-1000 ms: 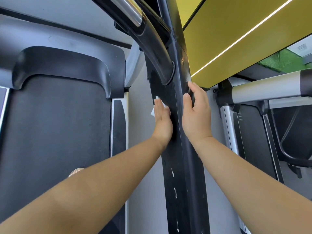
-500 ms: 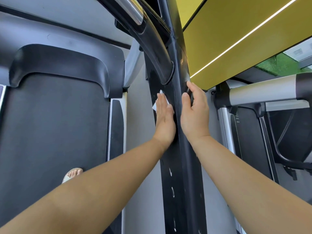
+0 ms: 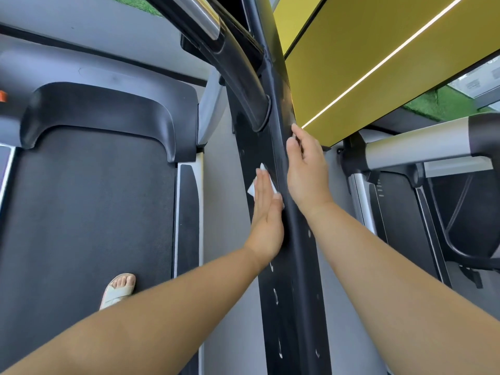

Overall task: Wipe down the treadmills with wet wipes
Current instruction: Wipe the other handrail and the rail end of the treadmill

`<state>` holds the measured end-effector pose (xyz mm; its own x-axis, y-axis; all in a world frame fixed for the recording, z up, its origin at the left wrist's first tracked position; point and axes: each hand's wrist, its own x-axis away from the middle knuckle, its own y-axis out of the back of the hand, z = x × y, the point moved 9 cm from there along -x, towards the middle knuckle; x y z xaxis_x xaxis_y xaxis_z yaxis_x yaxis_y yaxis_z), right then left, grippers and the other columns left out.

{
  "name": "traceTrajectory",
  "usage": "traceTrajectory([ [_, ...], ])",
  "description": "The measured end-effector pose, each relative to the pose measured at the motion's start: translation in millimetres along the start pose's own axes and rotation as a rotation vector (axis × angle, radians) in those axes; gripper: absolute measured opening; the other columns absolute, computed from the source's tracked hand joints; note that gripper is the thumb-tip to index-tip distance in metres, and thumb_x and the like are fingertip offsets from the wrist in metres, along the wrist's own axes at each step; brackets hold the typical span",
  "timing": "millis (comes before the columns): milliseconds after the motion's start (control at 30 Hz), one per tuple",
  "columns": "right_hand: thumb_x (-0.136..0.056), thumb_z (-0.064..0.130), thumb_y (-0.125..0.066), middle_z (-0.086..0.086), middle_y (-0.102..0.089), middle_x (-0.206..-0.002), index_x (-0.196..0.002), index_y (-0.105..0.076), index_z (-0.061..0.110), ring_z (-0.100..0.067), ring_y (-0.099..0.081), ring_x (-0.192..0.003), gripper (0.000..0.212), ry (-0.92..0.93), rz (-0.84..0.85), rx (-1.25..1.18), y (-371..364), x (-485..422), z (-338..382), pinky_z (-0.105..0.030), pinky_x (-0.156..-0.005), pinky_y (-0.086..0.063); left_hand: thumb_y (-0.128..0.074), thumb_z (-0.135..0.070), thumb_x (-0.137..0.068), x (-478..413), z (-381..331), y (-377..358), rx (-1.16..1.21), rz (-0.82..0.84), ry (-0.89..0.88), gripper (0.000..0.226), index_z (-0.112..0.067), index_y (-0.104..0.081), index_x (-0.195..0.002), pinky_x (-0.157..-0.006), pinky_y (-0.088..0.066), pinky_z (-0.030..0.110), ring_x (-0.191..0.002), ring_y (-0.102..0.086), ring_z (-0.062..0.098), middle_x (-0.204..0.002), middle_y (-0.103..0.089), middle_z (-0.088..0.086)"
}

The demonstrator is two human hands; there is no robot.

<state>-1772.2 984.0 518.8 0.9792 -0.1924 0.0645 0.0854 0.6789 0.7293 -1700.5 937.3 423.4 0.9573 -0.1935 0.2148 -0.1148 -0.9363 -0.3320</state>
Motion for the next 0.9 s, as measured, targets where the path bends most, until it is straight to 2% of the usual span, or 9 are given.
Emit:
traceTrajectory([
  [100, -0.103, 0.035, -0.033, 0.014, -0.041, -0.139, -0.145, -0.033, 0.029, 0.008, -0.038, -0.116, 0.043, -0.093, 0.003, -0.124, 14, 13, -13, -0.004, -0.091, -0.026, -0.014, -0.048, -0.095, 35, 21, -13, 0.022, 0.08, 0.048, 0.049, -0.052, 0.015, -0.134, -0.12, 0.005, 0.033, -0.132, 0.017, -0.02, -0.15, 0.02, -0.032],
  [133, -0.102, 0.037, -0.034, 0.014, -0.04, -0.141, -0.146, -0.032, 0.029, 0.007, -0.038, -0.118, 0.045, -0.122, -0.013, -0.123, 20, 21, -21, -0.006, -0.093, -0.025, -0.013, -0.049, -0.095, 39, 23, -14, 0.011, 0.084, 0.063, 0.049, -0.052, 0.016, -0.134, -0.12, 0.005, 0.034, -0.132, 0.018, -0.02, -0.15, 0.02, -0.032],
  [233, -0.1, 0.041, -0.036, 0.011, -0.032, -0.151, -0.147, -0.028, 0.029, -0.003, -0.032, -0.135, 0.049, -0.204, 0.008, -0.043, 24, 49, -46, -0.018, -0.105, -0.023, -0.012, -0.045, -0.098, 23, 18, -6, 0.014, 0.035, 0.102, 0.051, -0.043, 0.017, -0.14, -0.12, 0.005, 0.035, -0.136, 0.018, -0.013, -0.151, 0.02, -0.027],
  [367, -0.1, 0.042, -0.036, 0.007, -0.033, -0.151, -0.148, -0.028, 0.024, -0.008, -0.031, -0.138, 0.052, -0.228, 0.037, -0.01, 12, 67, -59, -0.023, -0.109, -0.024, -0.012, -0.034, -0.104, -6, 5, 7, -0.007, -0.048, 0.135, 0.05, -0.036, 0.014, -0.147, -0.12, 0.004, 0.035, -0.14, 0.014, -0.005, -0.155, 0.017, -0.021],
  [467, -0.1, 0.042, -0.035, 0.007, -0.039, -0.148, -0.146, -0.033, 0.022, -0.01, -0.036, -0.134, 0.05, -0.208, -0.005, 0.058, 9, 67, -57, -0.026, -0.107, -0.03, -0.012, -0.033, -0.104, 12, 9, -2, 0.013, -0.052, 0.103, 0.05, -0.034, 0.013, -0.147, -0.12, 0.003, 0.032, -0.14, 0.014, -0.006, -0.152, 0.017, -0.024],
  [567, -0.101, 0.039, -0.035, 0.009, -0.044, -0.142, -0.143, -0.038, 0.022, -0.008, -0.04, -0.129, 0.045, -0.202, -0.03, 0.038, 12, 67, -56, -0.02, -0.099, -0.031, -0.012, -0.027, -0.105, 32, 19, -11, 0.012, -0.032, 0.116, 0.05, -0.029, 0.015, -0.147, -0.119, 0.005, 0.029, -0.139, 0.017, -0.007, -0.149, 0.017, -0.026],
  [700, -0.101, 0.038, -0.036, 0.008, -0.047, -0.139, -0.141, -0.04, 0.022, -0.006, -0.044, -0.123, 0.043, -0.191, -0.031, 0.034, 12, 68, -56, -0.022, -0.098, -0.033, -0.013, -0.051, -0.098, -9, 12, 5, 0.018, -0.06, 0.117, 0.058, -0.035, 0.009, -0.15, -0.12, 0.002, 0.036, -0.14, 0.013, -0.006, -0.156, 0.012, -0.022],
  [833, -0.1, 0.04, -0.037, 0.006, -0.052, -0.135, -0.139, -0.042, 0.022, -0.013, -0.048, -0.122, 0.043, -0.187, -0.039, 0.052, 11, 66, -57, -0.034, -0.103, -0.04, -0.014, -0.055, -0.097, -30, 19, 14, 0.045, -0.113, 0.14, 0.059, -0.037, 0.003, -0.151, -0.12, -0.003, 0.039, -0.141, 0.006, -0.005, -0.159, 0.001, -0.016],
  [900, -0.099, 0.041, -0.037, 0.007, -0.052, -0.134, -0.138, -0.042, 0.023, -0.012, -0.048, -0.122, 0.043, -0.183, -0.032, 0.063, 11, 66, -57, -0.033, -0.101, -0.041, -0.015, -0.083, -0.08, -12, 31, 5, 0.069, -0.08, 0.165, 0.082, -0.042, -0.002, -0.15, -0.12, -0.005, 0.039, -0.144, 0.0, -0.002, -0.158, -0.005, -0.02],
])
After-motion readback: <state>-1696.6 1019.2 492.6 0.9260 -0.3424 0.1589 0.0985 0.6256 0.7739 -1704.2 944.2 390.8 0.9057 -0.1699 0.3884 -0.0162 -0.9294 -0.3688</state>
